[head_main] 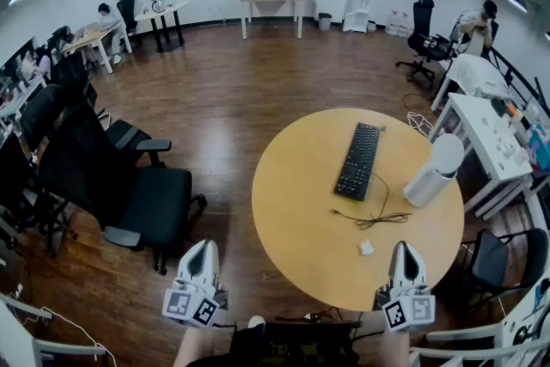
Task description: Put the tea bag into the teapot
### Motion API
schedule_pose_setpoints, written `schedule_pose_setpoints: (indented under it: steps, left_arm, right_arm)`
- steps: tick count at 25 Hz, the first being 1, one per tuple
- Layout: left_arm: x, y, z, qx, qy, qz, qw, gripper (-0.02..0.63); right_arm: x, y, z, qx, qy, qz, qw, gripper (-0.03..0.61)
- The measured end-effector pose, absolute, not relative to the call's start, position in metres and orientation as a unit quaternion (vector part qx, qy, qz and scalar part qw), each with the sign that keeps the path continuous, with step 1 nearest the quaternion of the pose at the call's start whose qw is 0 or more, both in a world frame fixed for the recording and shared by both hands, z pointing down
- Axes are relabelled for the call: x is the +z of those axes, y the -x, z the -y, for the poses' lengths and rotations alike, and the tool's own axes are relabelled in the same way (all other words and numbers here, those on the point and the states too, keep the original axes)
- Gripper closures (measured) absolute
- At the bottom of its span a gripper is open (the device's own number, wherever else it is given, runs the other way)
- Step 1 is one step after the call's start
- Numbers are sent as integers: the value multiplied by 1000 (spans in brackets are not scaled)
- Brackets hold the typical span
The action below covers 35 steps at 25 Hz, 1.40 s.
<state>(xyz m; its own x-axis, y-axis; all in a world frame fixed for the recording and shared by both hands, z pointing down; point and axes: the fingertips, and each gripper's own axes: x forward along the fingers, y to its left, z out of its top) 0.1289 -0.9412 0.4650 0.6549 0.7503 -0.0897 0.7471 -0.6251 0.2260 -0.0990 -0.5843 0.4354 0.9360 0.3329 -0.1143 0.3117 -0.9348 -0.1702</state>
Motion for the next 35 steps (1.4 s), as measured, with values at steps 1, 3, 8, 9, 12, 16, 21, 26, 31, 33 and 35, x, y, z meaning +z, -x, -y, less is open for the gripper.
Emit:
schedule_pose_setpoints:
  steps: [1,3,8,9,12,16,21,26,31,33,35]
  left_arm:
    - [463,-128,931,5,-900,-420,120,611]
    - [462,-126,908,4,-894,-432,118,610]
    - [468,-115,834,16,-867,-485,116,611]
    - [468,-111,817,18,-861,-495,113,611]
    - [468,-96,766,22,-845,-524,109,610]
    - [469,-67,698,24,-815,-567,117,610]
    - [477,-46,633,40,-770,-625,121,609]
    - [464,-42,589,44,-734,-669,112,611]
    - [465,-33,551,49,-693,-711,112,610]
    - [468,-32,547,56,-685,-717,115,610]
    - [470,-30,542,61,-679,-722,117,611]
  right_arm:
    - [439,106,575,65,980,171,73,568]
    - [443,121,557,56,978,190,62,568]
    - [452,176,508,29,966,257,7,568]
    - [453,190,497,26,962,273,-1,568]
    - [459,229,470,14,951,309,-10,568]
    - [464,270,440,8,941,337,-2,568]
    - [463,295,422,-9,923,384,-27,568]
    - [448,308,419,23,907,420,9,568]
    - [447,332,419,35,881,470,29,568]
    - [450,341,426,26,873,485,30,568]
    - [453,350,429,19,865,500,33,568]
